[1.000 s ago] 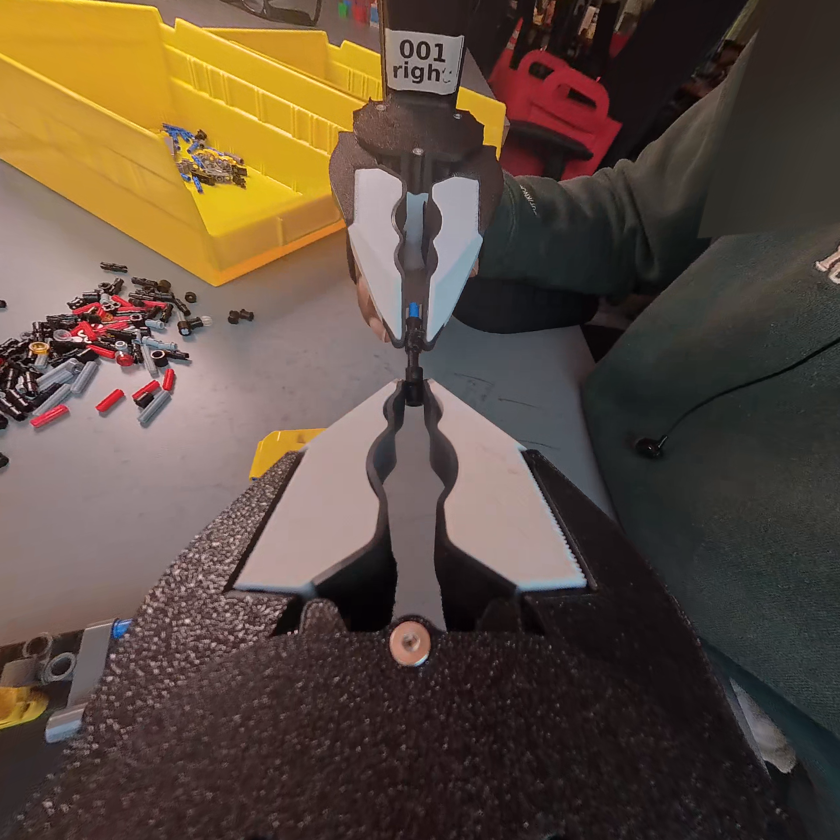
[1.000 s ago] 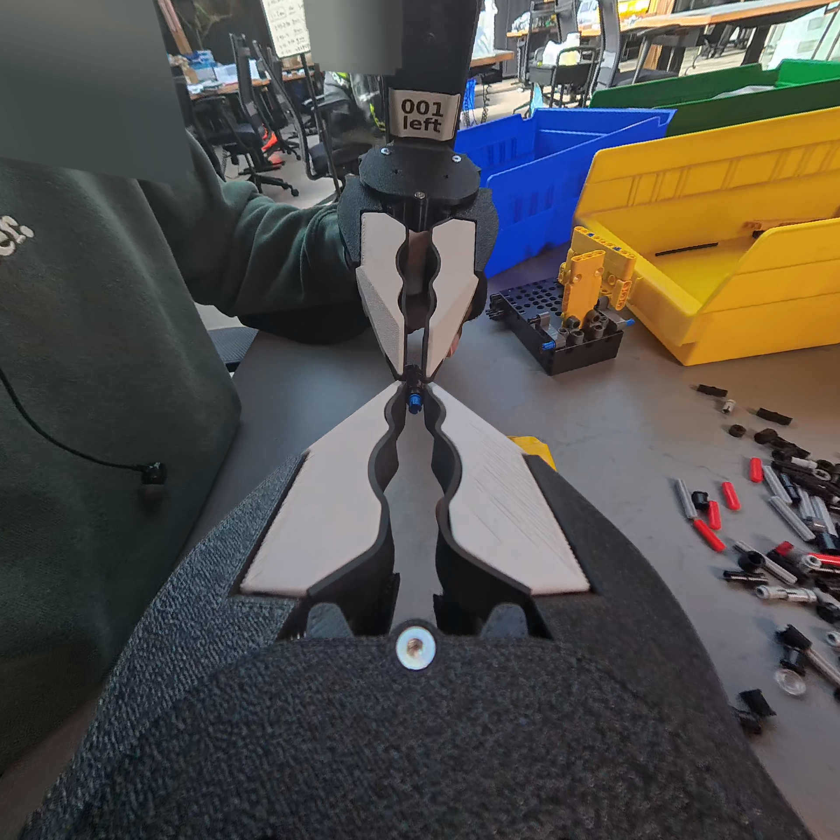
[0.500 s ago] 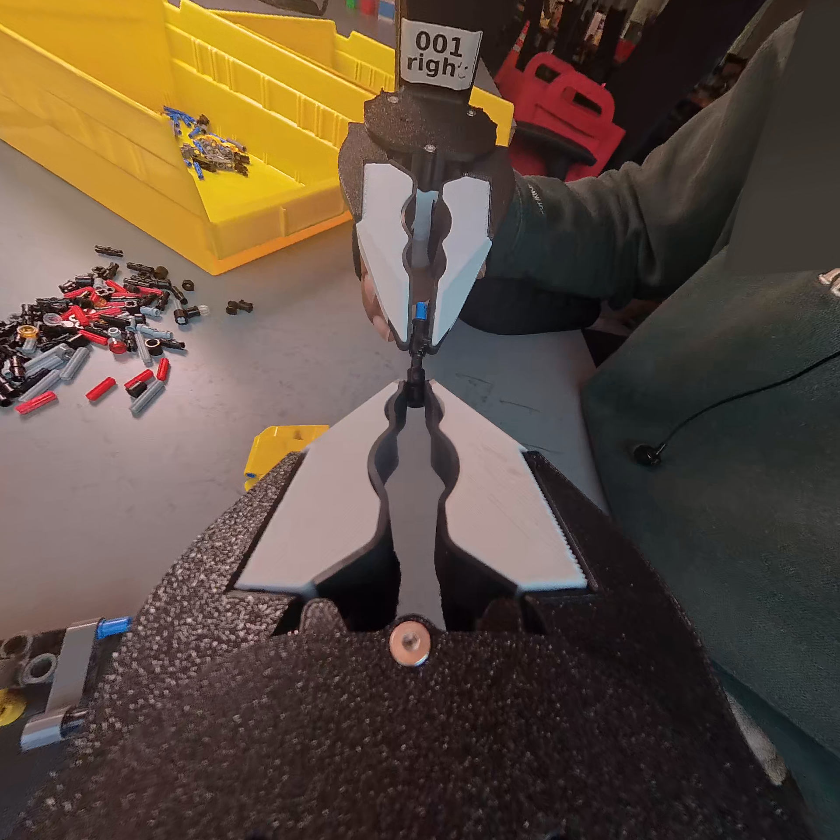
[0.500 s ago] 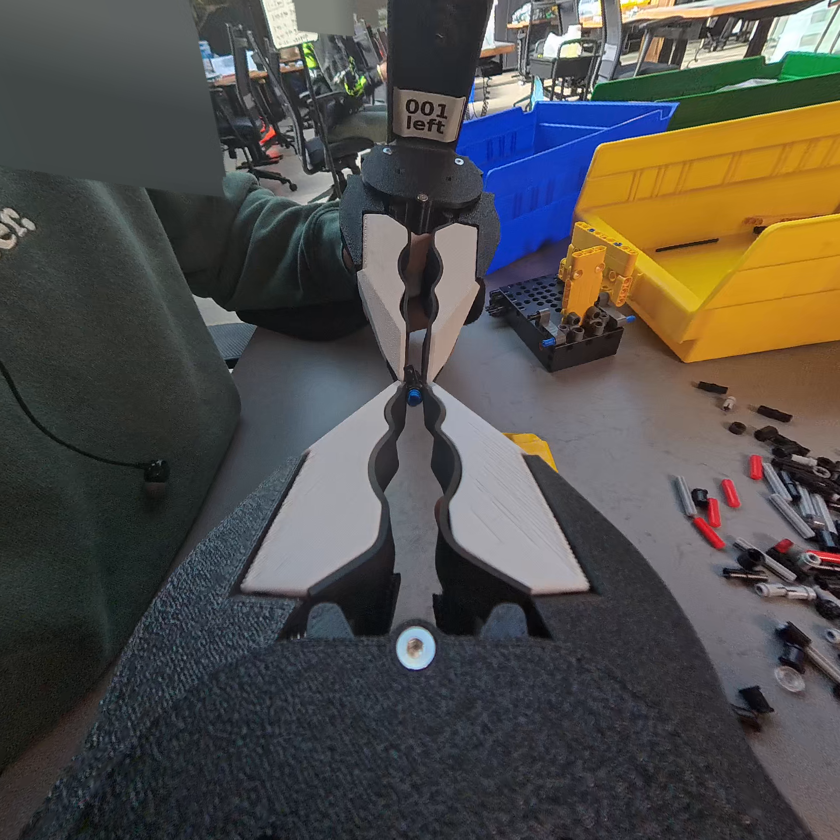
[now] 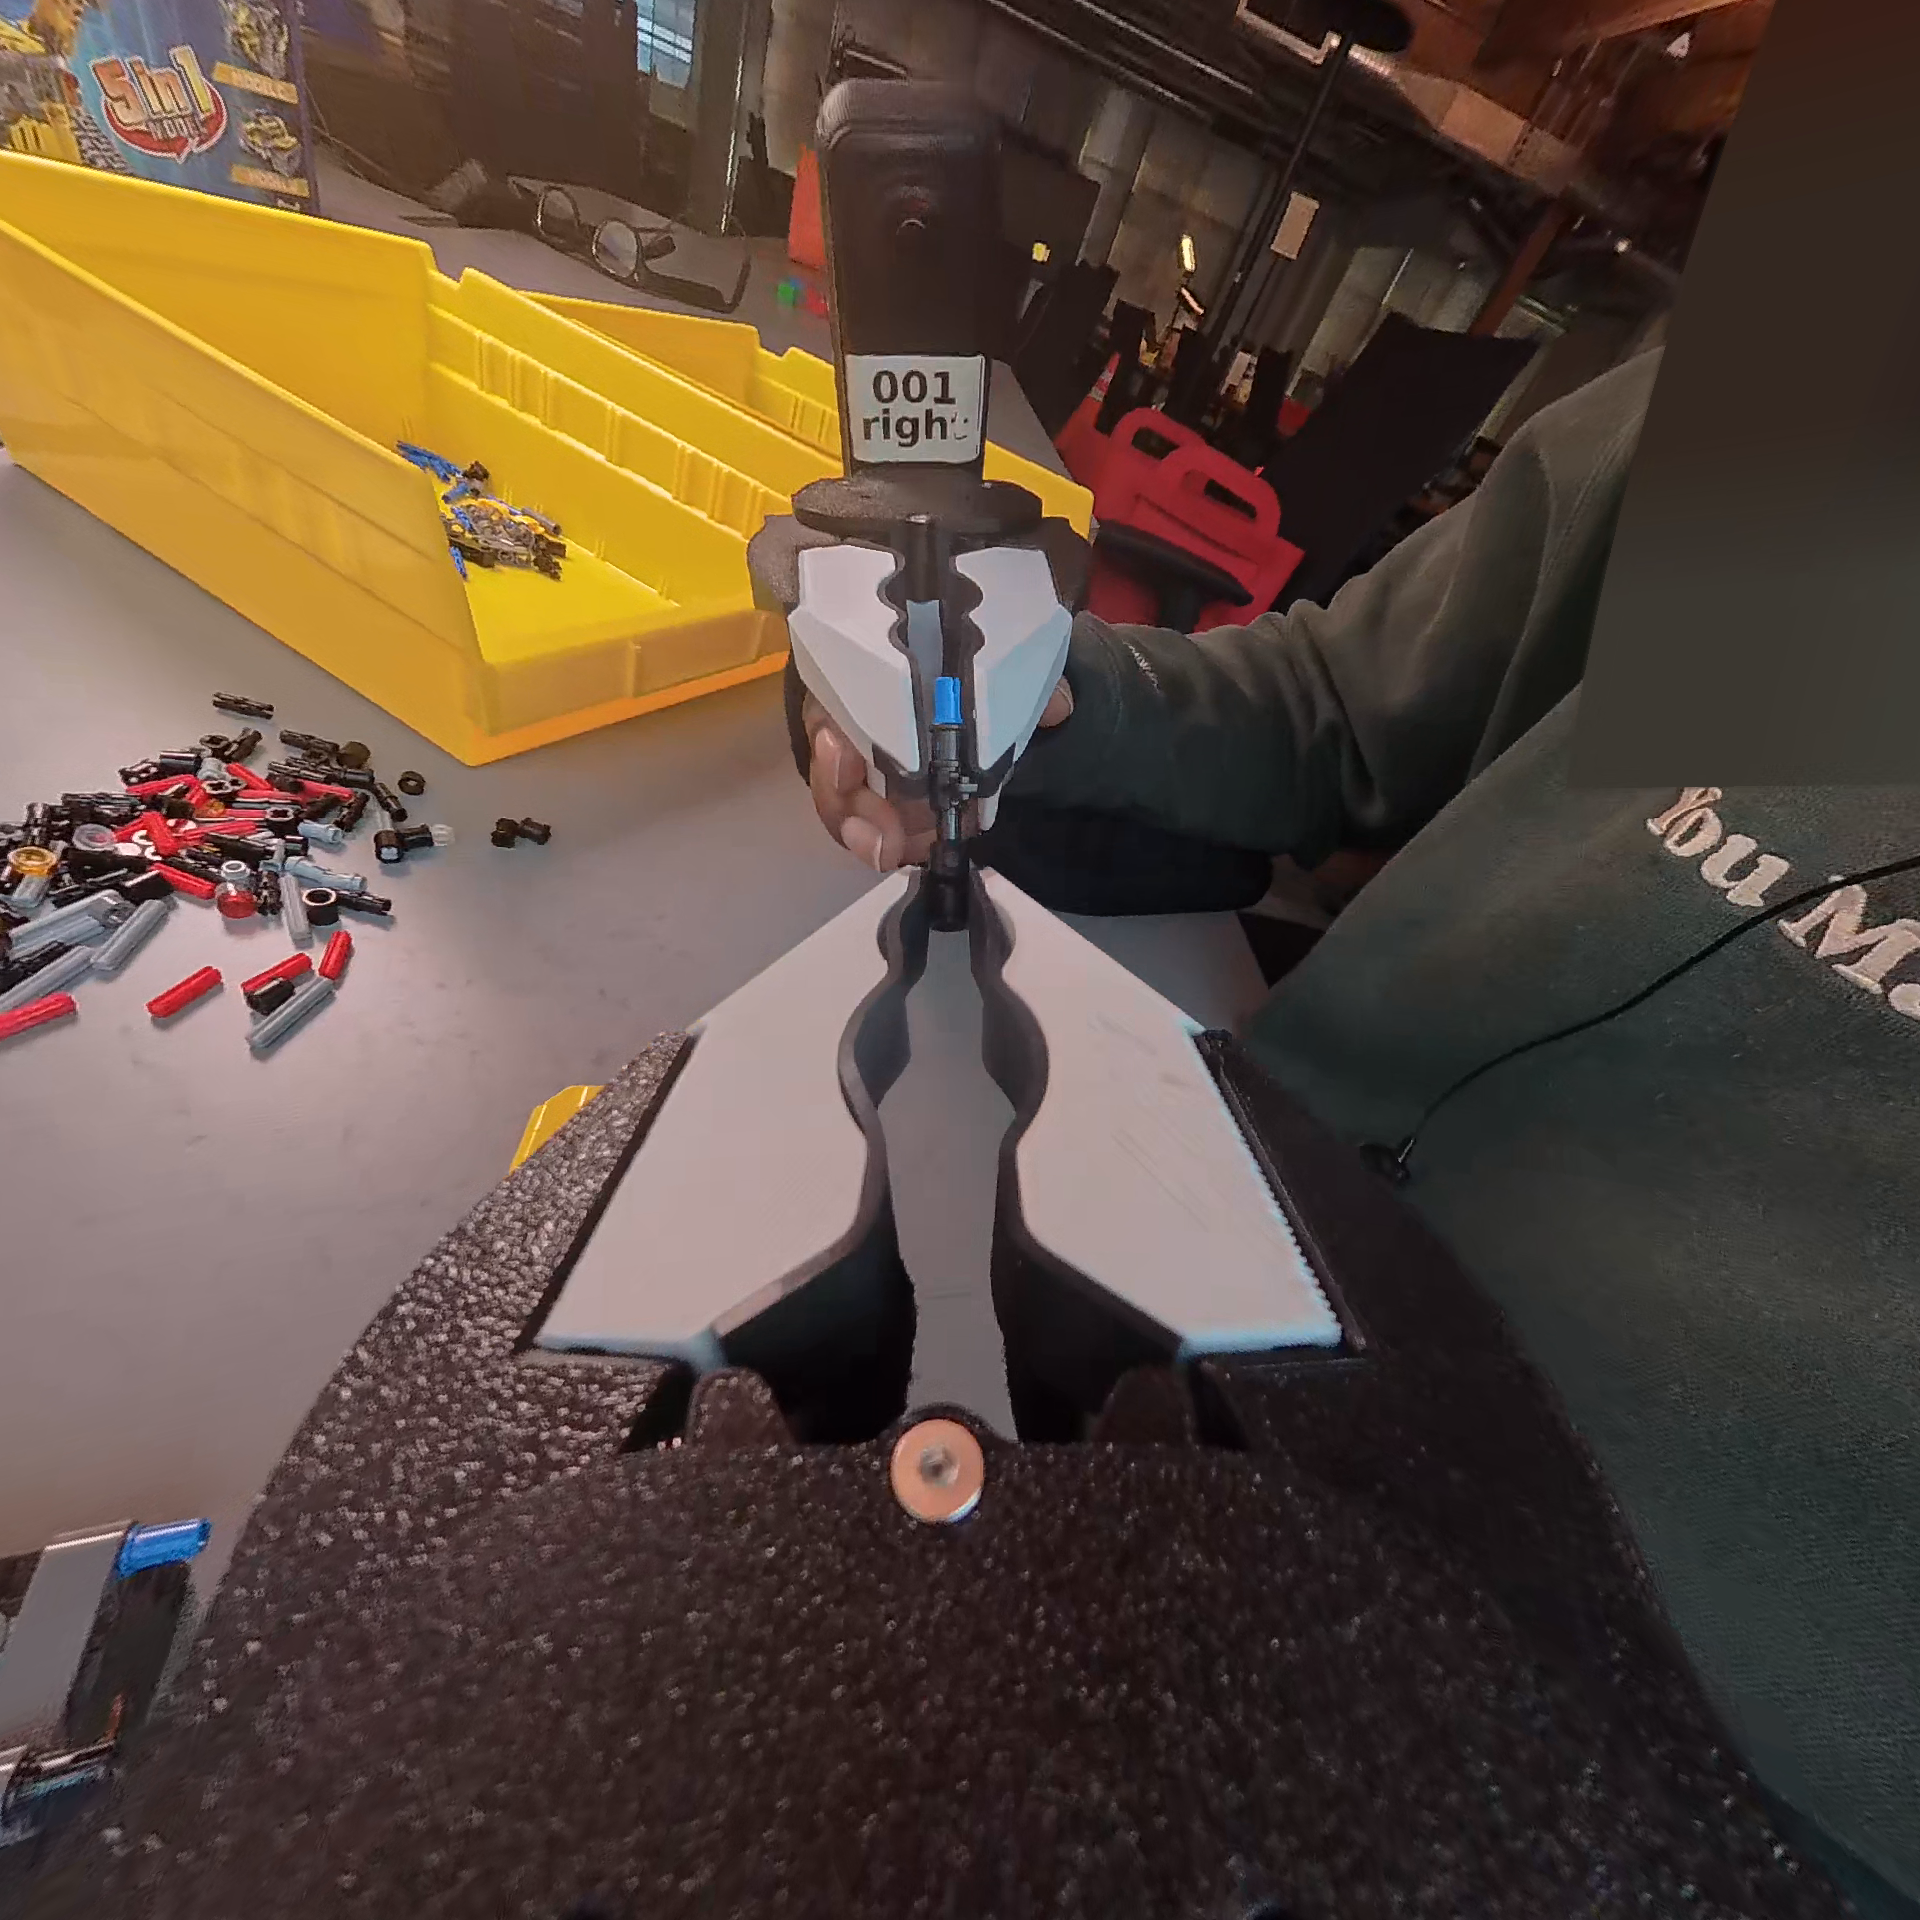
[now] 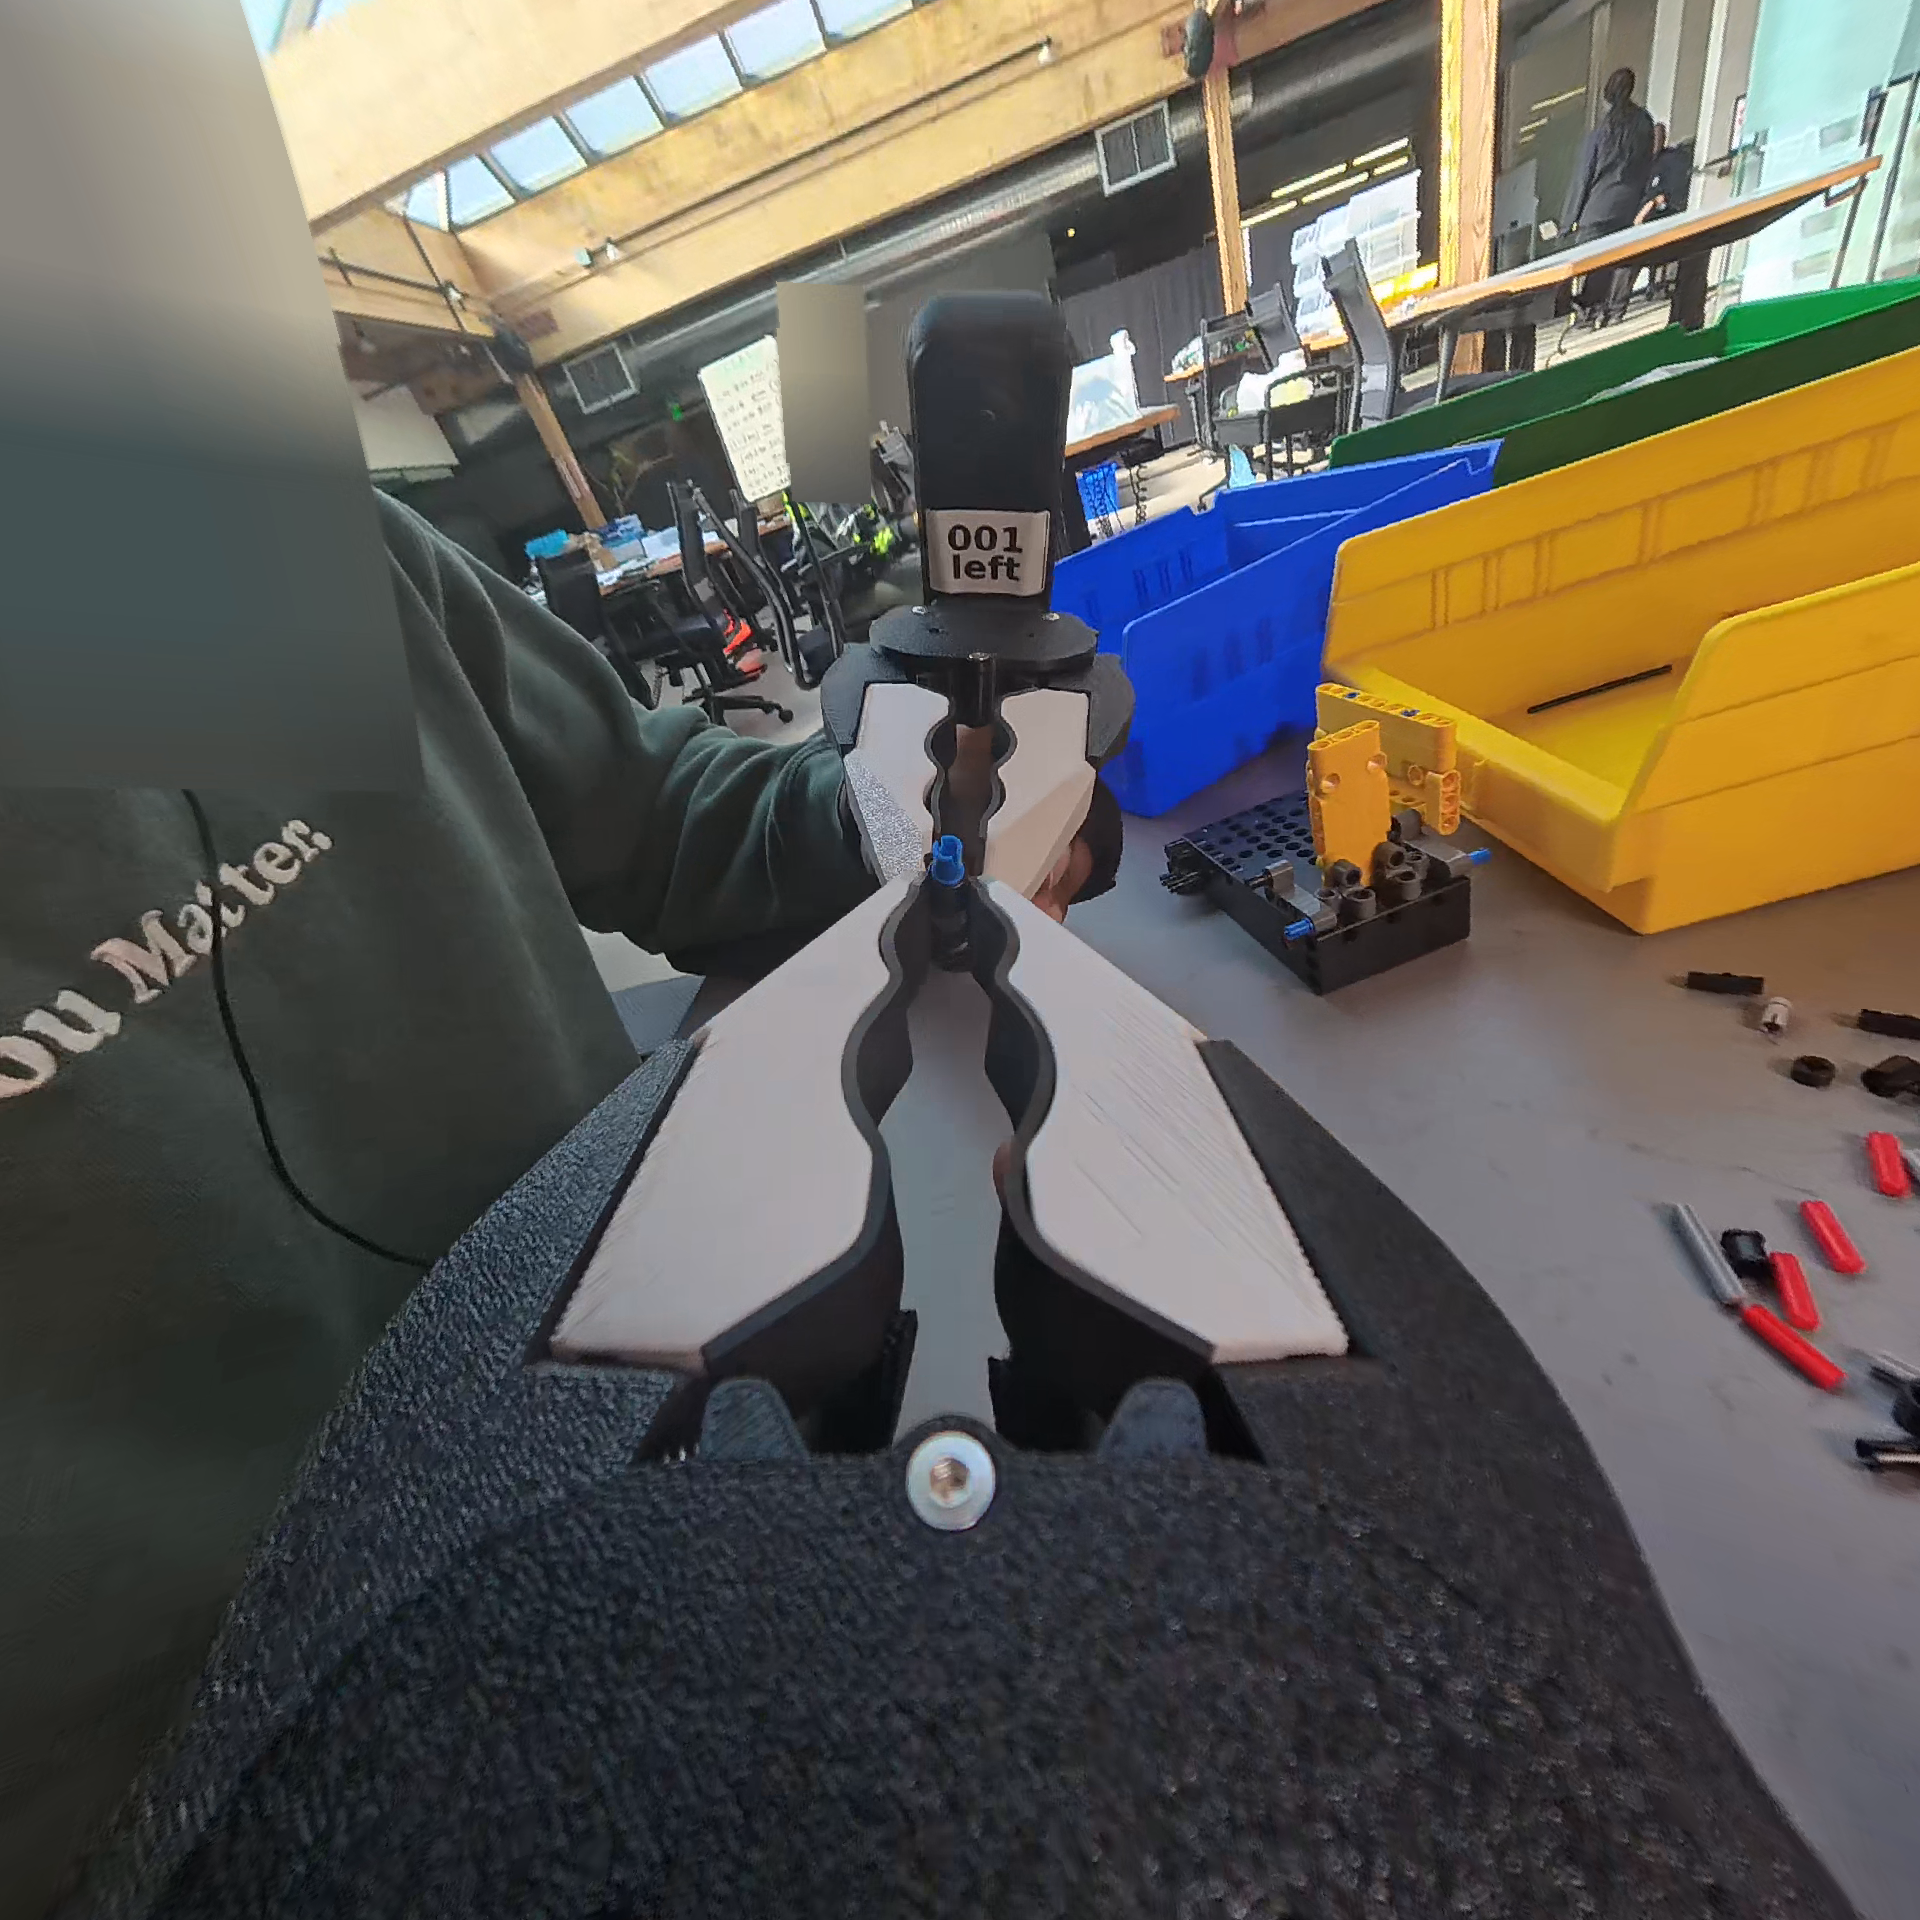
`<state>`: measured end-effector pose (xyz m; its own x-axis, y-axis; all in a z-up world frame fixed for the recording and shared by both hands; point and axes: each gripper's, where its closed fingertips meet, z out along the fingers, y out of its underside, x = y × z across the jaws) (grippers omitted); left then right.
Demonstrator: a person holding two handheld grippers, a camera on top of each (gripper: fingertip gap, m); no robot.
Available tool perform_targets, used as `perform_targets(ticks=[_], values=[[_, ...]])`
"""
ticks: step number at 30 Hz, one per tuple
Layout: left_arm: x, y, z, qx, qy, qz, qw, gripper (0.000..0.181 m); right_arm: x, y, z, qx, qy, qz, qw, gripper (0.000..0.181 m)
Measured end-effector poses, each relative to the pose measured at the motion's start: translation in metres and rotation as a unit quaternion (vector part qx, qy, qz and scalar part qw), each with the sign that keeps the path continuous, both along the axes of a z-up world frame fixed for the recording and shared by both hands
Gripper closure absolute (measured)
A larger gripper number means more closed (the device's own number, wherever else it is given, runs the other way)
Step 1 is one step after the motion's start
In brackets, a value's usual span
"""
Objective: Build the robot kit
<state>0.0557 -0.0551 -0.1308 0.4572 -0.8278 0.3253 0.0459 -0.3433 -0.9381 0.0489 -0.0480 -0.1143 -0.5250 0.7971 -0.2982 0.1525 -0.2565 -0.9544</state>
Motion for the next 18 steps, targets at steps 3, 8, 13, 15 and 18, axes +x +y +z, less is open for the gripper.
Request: perform_targets(ticks=[3,8,13,15,18], values=[[-0.002,0.0,0.01,-0.002,-0.041,-0.001,0.999,0.175,-0.001,0.002,0.009,-0.039,0.017,-0.005,0.999,0.176],[-0.008,0.001,0.025,-0.012,-0.115,-0.001,0.993,0.176,-0.005,0.004,0.02,-0.054,0.038,-0.028,0.997,0.175],[-0.008,0.002,0.022,-0.019,-0.114,-0.001,0.993,0.176,-0.006,0.005,0.016,-0.036,0.014,-0.035,0.999,0.175],[-0.006,0.002,0.012,-0.009,-0.065,0.003,0.998,0.176,-0.004,0.004,0.007,0.001,-0.012,-0.029,1.0,0.176],[-0.001,0.0,0.0,0.008,0.004,0.002,1.0,0.176,0.001,0.001,-0.003,0.061,-0.038,-0.02,0.997,0.176]])
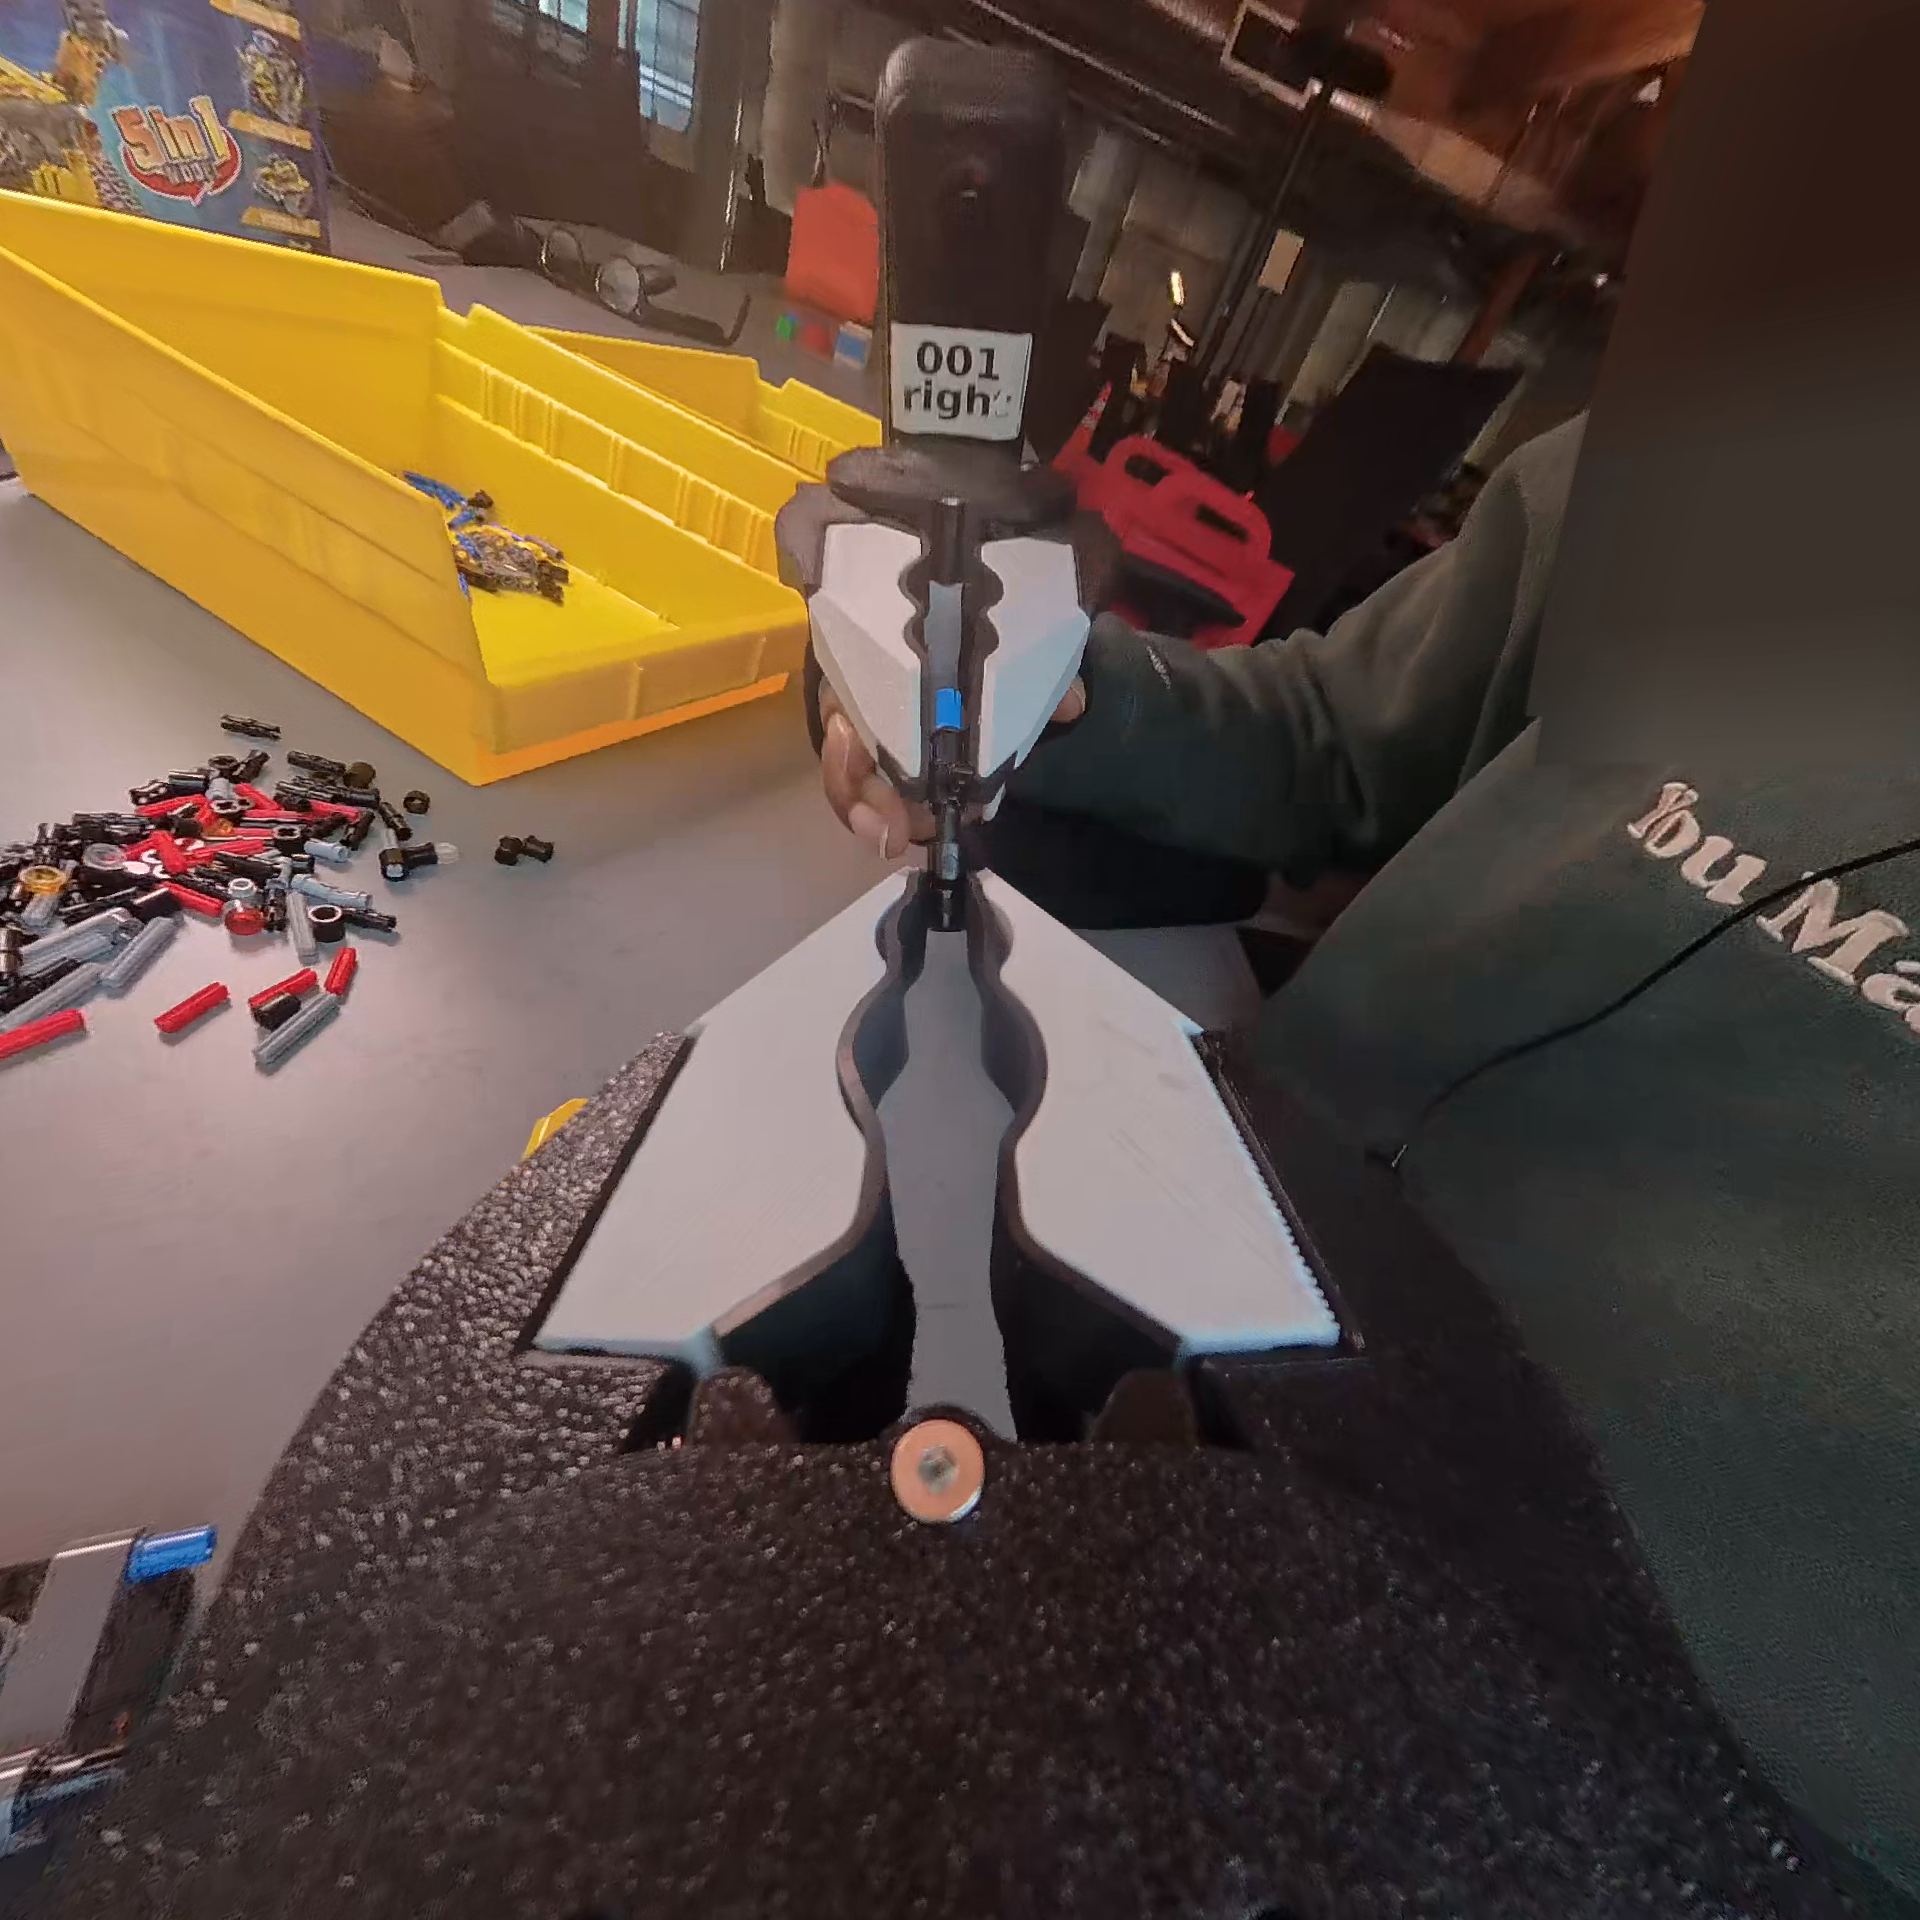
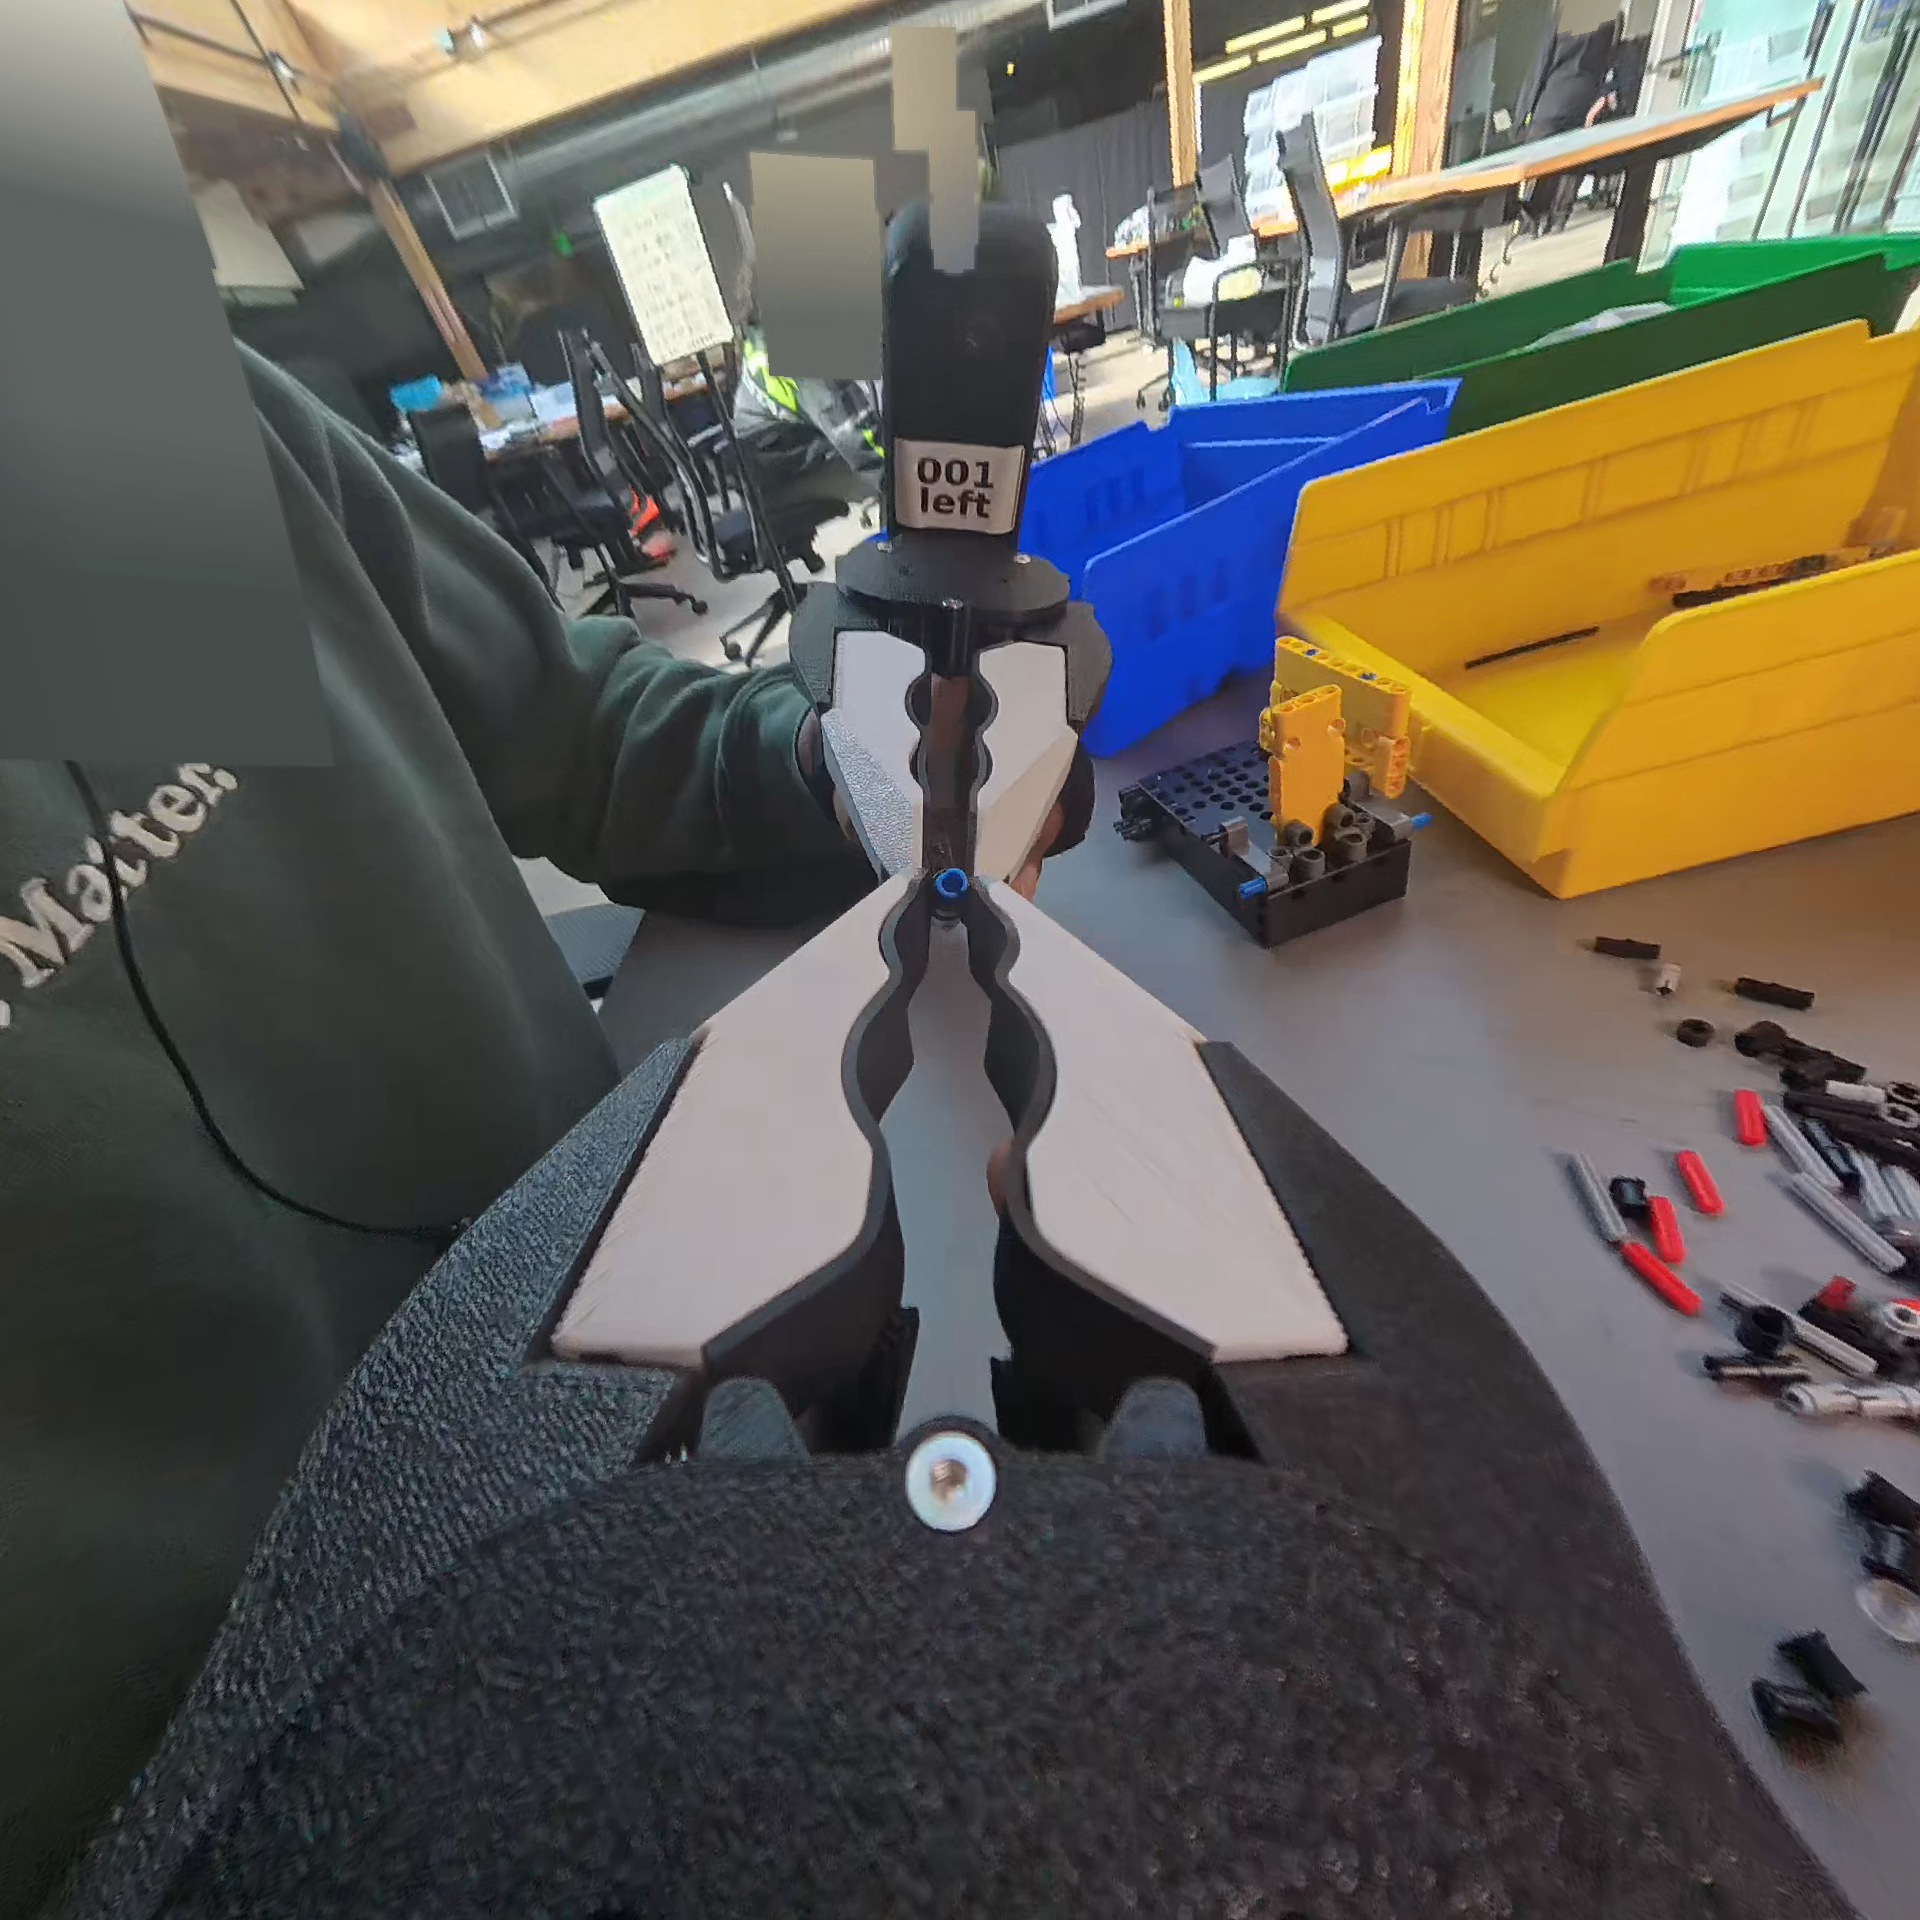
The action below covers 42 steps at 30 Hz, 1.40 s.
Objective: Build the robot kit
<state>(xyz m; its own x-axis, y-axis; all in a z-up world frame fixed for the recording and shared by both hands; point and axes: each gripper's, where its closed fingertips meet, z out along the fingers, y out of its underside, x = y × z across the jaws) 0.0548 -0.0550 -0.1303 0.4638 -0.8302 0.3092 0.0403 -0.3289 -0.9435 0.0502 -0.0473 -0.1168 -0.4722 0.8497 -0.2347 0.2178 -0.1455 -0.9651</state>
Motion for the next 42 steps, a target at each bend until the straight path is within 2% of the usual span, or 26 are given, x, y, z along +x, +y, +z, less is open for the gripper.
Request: perform_targets(ticks=[3,6,13,21,26,30,34,38,42], values=[[0.002,0.0,-0.019,0.009,0.077,0.002,0.997,0.176,0.002,-0.002,-0.02,0.046,-0.05,0.006,0.998,0.176],[0.004,0.0,-0.018,0.005,0.071,0.003,0.997,0.176,0.001,-0.002,-0.018,0.023,-0.049,0.006,0.999,0.176],[-0.006,0.004,0.02,-0.03,-0.116,0.001,0.993,0.176,-0.007,0.006,0.019,-0.118,0.055,-0.018,0.991,0.176],[-0.019,0.008,0.036,-0.051,-0.211,0.007,0.976,0.177,-0.015,0.011,0.029,-0.206,0.074,-0.035,0.975,0.176],[-0.017,0.008,0.029,-0.04,-0.169,0.016,0.985,0.177,-0.016,0.011,0.023,-0.129,0.058,-0.048,0.989,0.176],[-0.01,0.004,0.016,0.001,-0.055,0.017,0.998,0.176,-0.007,0.004,0.011,-0.082,0.009,-0.016,0.996,0.176],[-0.01,0.005,0.001,0.018,0.032,0.029,0.999,0.176,-0.006,0.005,-0.006,-0.016,-0.025,-0.022,0.999,0.176],[-0.007,0.002,-0.007,0.038,0.095,0.023,0.995,0.176,-0.003,-0.001,-0.011,-0.004,-0.039,-0.005,0.999,0.176],[-0.008,0.004,-0.011,0.034,0.103,0.026,0.994,0.177,-0.007,-0.001,-0.019,0.003,-0.048,-0.01,0.999,0.176]])
